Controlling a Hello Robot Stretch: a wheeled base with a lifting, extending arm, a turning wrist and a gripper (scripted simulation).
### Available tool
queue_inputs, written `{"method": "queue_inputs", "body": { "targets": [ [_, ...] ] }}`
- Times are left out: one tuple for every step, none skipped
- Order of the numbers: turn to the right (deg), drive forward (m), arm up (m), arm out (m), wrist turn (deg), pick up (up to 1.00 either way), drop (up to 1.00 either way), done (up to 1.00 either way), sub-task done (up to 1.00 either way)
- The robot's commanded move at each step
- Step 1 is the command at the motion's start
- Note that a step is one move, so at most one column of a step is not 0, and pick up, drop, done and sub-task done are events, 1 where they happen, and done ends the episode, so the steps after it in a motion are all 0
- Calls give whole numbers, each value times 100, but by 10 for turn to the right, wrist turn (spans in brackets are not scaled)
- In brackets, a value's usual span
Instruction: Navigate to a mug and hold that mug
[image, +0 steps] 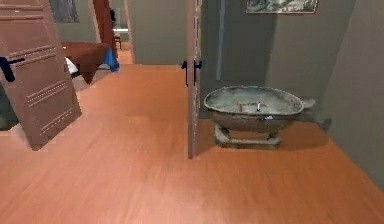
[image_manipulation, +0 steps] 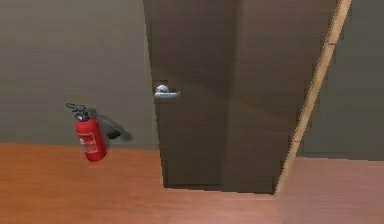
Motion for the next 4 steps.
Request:
{"method": "queue_inputs", "body": {
  "targets": [
    [0, 50, 0, 0, 0, 0, 0, 0, 0],
    [-360, 0, 0, 0, 0, 0, 0, 0, 0],
    [0, 100, 0, 0, 0, 0, 0, 0, 0],
    [-30, 0, 0, 0, 0, 0, 0, 0, 0]
  ]
}}
